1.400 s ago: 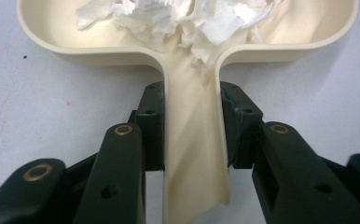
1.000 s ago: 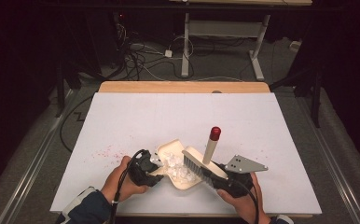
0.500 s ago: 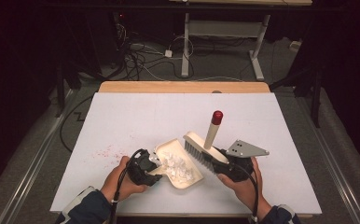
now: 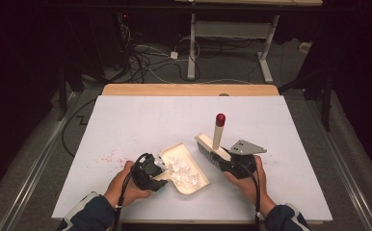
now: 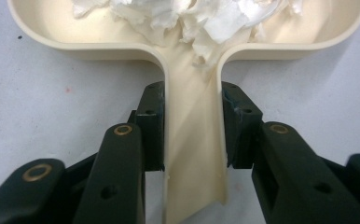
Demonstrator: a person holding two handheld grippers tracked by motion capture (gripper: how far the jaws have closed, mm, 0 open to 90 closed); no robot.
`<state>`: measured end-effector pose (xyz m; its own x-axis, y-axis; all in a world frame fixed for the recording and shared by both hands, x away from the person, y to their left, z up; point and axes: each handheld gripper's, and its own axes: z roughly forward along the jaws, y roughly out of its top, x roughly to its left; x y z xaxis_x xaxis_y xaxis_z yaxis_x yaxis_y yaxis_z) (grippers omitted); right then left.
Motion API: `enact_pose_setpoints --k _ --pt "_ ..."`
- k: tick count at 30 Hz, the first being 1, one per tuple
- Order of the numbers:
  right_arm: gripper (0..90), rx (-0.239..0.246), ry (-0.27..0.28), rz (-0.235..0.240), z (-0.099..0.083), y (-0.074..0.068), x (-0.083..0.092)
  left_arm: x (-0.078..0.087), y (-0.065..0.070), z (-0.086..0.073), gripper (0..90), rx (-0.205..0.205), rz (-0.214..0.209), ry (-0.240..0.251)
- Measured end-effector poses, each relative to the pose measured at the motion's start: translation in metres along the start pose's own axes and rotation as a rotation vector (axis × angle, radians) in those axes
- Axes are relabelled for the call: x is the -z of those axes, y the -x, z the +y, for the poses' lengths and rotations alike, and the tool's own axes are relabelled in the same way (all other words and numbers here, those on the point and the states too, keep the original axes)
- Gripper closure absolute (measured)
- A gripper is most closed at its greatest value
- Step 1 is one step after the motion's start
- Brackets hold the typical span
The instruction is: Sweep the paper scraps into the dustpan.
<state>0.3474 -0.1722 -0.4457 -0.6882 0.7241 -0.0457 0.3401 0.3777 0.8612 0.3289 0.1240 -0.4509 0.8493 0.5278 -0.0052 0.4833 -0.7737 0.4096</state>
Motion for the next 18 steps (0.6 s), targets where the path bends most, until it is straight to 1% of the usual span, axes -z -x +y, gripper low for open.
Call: enact_pose_setpoints --k 2,4,6,7,9,13,16,18 --pt "67.8 0.003 -0.005 0.031 0.0 -0.008 0.0 -0.001 -0.001 0.0 63.5 0.0 -0.003 -0.002" --pt "67.9 0.012 -0.001 0.068 0.001 -0.017 0.0 -0.002 -0.001 -0.001 63.5 0.006 -0.005 -0.004" --pt "67.9 0.018 0.003 0.105 0.002 -0.025 0.0 -0.003 -0.001 -0.001 63.5 0.003 -0.004 -0.006" --pt "67.9 0.039 0.004 0.11 0.003 -0.029 0.001 -0.003 -0.001 -0.001 63.5 0.002 -0.003 -0.007" --pt "67.9 0.064 0.017 0.126 0.005 -0.035 0.004 -0.002 -0.001 0.0 63.5 0.001 -0.001 -0.007" --pt "67.8 0.088 0.046 0.141 0.01 -0.037 0.013 -0.002 -0.001 0.0 63.5 0.001 -0.001 -0.007" --pt "67.8 0.071 0.063 0.143 0.012 -0.034 0.019 -0.003 -0.002 -0.001 63.4 0.002 -0.001 -0.006" --pt "67.8 0.073 0.069 0.141 0.013 -0.03 0.021 -0.003 -0.002 0.0 63.5 0.004 -0.002 -0.006"
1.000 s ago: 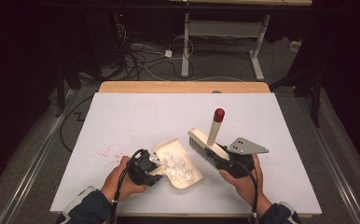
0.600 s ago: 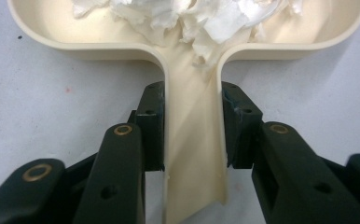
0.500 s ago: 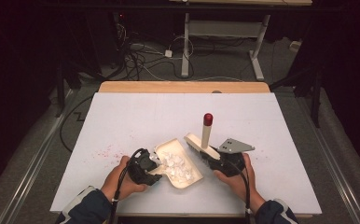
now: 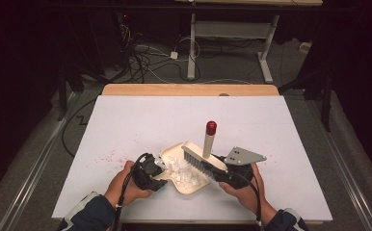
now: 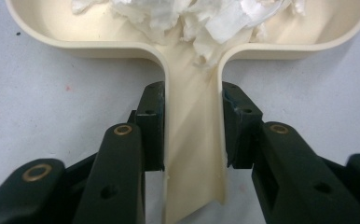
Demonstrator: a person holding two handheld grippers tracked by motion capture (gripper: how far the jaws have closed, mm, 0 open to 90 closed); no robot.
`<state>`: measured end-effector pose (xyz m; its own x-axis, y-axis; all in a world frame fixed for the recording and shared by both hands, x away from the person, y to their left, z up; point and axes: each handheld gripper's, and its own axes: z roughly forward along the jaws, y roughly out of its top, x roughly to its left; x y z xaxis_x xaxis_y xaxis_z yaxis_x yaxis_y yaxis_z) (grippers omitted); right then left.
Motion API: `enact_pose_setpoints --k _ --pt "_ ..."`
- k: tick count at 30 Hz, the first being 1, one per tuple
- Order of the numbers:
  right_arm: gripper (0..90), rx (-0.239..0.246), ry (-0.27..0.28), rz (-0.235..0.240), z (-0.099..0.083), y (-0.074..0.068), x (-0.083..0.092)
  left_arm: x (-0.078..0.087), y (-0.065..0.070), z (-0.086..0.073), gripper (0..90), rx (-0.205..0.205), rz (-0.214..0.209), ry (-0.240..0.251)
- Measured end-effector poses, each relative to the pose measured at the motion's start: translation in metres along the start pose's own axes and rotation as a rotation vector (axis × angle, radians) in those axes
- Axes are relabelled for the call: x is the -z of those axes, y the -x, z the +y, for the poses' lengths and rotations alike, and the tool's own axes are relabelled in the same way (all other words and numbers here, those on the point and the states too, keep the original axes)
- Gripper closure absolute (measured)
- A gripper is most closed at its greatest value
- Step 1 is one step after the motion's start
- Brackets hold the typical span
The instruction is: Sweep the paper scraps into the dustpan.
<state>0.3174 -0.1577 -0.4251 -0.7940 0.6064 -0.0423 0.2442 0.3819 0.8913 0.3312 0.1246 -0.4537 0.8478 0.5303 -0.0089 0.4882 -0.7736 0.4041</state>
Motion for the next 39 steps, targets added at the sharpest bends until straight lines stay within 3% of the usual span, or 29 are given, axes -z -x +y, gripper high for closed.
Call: enact_pose_setpoints --k 4,10,17,23,39 --pt "67.8 -0.009 -0.003 -0.002 0.001 0.005 0.003 0.0 -0.001 0.001 63.4 0.005 -0.002 0.002" --pt "67.8 -0.011 -0.059 0.006 -0.002 0.006 0.006 0.001 -0.003 0.0 63.4 0.013 -0.003 0.002" --pt "67.8 -0.007 -0.036 0.01 0.0 0.007 0.015 0.0 -0.006 -0.002 63.5 0.021 0.0 0.002" --pt "67.7 -0.019 -0.05 0.011 -0.002 0.011 0.015 0.001 -0.01 -0.004 63.4 0.032 0.002 0.003" --pt "67.8 0.004 -0.079 0.03 0.001 0.008 0.009 0.005 -0.025 -0.01 63.4 0.087 0.012 0.024"
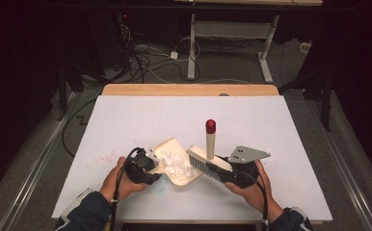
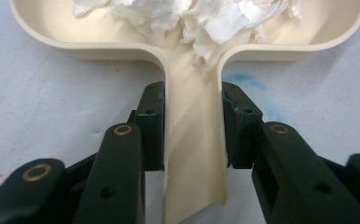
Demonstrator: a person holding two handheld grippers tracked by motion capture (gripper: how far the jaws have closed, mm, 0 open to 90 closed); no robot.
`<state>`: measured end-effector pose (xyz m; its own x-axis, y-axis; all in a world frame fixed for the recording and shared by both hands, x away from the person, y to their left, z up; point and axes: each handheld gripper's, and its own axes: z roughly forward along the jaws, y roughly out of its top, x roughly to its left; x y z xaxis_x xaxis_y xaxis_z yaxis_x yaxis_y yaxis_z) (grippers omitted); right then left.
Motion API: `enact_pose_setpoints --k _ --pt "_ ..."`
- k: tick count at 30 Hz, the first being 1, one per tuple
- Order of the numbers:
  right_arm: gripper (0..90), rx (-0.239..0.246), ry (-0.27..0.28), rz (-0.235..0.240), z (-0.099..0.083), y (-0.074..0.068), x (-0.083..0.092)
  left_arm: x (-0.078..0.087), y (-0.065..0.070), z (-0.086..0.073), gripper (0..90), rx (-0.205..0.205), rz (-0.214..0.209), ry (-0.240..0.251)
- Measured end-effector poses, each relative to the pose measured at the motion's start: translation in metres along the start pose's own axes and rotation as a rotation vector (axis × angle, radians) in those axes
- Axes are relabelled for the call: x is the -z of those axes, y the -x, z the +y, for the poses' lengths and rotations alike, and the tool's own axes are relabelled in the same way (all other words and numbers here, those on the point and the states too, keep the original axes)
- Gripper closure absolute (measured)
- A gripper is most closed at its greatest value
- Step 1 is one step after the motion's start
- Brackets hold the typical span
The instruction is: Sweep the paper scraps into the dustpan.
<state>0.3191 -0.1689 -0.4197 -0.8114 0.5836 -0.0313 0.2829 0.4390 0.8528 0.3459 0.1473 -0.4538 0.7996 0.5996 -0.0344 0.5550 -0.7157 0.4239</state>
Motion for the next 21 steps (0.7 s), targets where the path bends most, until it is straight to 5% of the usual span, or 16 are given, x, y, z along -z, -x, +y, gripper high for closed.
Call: enact_pose_setpoints --k 21 --pt "67.8 0.016 -0.005 0.008 0.0 0.003 0.014 0.009 -0.005 -0.007 63.5 0.021 0.011 0.012"
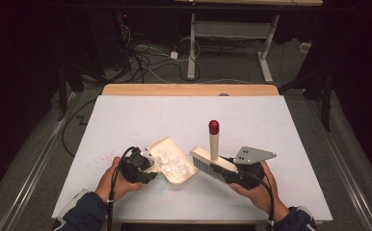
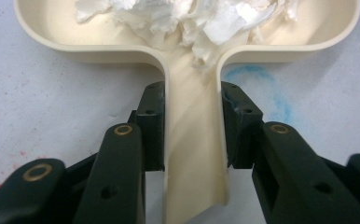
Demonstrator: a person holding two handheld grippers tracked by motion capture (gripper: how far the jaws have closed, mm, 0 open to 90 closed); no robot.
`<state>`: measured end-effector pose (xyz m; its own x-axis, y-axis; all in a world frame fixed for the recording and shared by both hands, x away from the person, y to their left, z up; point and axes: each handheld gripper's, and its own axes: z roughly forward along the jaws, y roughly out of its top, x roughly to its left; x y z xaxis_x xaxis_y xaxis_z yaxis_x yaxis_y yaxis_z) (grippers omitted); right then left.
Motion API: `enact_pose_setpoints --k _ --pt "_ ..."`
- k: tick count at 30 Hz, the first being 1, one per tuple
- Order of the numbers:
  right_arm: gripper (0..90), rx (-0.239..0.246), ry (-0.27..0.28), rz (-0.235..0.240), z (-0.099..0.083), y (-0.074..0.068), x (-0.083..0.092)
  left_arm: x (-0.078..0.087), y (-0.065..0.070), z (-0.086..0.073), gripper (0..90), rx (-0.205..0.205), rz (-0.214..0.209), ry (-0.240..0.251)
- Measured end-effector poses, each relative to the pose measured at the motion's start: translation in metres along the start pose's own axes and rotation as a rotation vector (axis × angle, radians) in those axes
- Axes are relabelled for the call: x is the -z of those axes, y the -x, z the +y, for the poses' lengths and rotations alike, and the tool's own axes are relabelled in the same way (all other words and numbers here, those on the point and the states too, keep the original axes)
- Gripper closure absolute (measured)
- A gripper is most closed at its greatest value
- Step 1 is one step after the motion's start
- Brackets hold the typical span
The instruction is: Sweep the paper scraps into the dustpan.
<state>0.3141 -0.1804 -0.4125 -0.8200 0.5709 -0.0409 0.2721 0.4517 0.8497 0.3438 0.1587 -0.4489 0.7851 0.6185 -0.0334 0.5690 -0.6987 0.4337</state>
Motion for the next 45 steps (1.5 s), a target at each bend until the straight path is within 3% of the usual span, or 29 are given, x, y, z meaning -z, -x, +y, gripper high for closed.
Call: enact_pose_setpoints --k 15,31,45 --pt "67.7 -0.036 -0.035 -0.004 -0.011 0.011 0.023 0.012 -0.008 -0.014 63.5 0.045 0.032 0.018" --pt "67.7 -0.072 -0.066 -0.023 -0.02 0.023 0.036 0.026 -0.024 -0.044 63.5 0.137 0.078 0.041" --pt "67.7 -0.131 -0.063 -0.033 -0.027 0.036 0.053 0.038 -0.04 -0.071 63.5 0.222 0.108 0.065"
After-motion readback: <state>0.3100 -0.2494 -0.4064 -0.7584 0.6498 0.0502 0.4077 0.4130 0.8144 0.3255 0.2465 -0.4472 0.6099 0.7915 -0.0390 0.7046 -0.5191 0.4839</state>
